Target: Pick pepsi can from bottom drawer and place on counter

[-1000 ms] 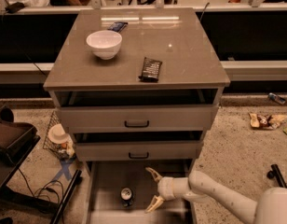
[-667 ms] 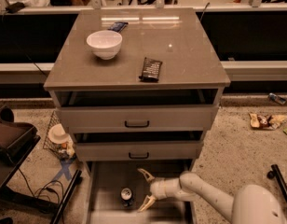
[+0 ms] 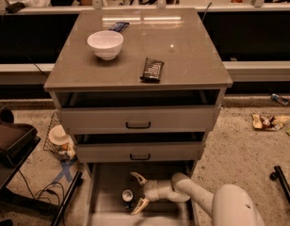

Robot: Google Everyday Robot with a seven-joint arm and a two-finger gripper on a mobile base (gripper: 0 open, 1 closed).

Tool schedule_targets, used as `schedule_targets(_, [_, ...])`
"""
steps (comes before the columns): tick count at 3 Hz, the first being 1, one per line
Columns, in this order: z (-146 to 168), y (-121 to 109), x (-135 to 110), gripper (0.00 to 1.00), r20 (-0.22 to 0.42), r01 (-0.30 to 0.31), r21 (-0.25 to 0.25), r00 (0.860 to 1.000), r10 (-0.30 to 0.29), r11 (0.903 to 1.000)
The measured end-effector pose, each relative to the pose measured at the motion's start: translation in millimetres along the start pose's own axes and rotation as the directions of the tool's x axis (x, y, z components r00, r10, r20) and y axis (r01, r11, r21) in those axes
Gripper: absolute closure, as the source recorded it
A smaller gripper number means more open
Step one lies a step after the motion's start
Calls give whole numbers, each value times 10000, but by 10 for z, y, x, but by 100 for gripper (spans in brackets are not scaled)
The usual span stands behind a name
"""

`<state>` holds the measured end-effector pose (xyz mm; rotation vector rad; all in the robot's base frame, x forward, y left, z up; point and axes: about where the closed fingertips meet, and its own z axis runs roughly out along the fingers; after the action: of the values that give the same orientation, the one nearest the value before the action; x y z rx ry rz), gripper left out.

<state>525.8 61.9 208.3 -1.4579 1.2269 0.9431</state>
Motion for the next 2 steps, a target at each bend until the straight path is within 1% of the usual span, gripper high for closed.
schedule_targets(1, [247,111,48,2,-102,-158,-762,9998,150,9970])
schedule_targets(2, [383,200,84,25,-451,-380,-1370,9985,321,9898])
